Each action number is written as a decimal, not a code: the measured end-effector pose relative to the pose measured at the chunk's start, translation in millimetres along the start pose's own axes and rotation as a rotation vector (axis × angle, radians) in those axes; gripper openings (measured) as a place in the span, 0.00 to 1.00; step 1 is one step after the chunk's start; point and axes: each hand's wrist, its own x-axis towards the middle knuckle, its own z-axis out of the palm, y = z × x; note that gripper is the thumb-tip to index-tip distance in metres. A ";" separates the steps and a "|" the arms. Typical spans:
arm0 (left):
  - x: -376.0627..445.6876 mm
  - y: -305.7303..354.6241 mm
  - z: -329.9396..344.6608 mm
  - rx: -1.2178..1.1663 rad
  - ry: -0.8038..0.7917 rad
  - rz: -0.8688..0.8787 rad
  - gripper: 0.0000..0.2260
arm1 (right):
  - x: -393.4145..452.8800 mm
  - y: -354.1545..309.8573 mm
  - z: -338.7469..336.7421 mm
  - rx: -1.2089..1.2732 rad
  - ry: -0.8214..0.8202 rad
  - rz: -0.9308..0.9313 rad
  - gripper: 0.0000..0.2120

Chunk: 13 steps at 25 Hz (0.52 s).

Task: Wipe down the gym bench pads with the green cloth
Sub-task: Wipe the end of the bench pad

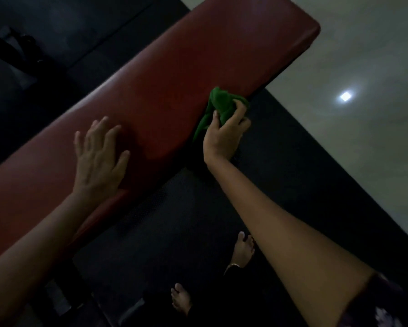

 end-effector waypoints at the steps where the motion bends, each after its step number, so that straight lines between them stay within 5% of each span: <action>1: 16.5 23.4 1.5 -0.017 -0.010 0.074 0.28 | -2.6 3.1 -2.1 0.001 0.000 -0.060 0.20; 6: 111.7 113.6 11.0 -0.068 0.004 0.234 0.22 | -5.5 16.8 -7.9 0.110 -0.085 -0.115 0.19; 9: 161.4 132.8 15.0 -0.019 -0.013 0.236 0.24 | 24.1 13.1 -9.4 0.140 0.001 -0.034 0.19; 13: 186.6 153.2 32.9 0.003 -0.076 0.168 0.26 | 2.3 16.4 -13.7 0.166 -0.094 -0.071 0.18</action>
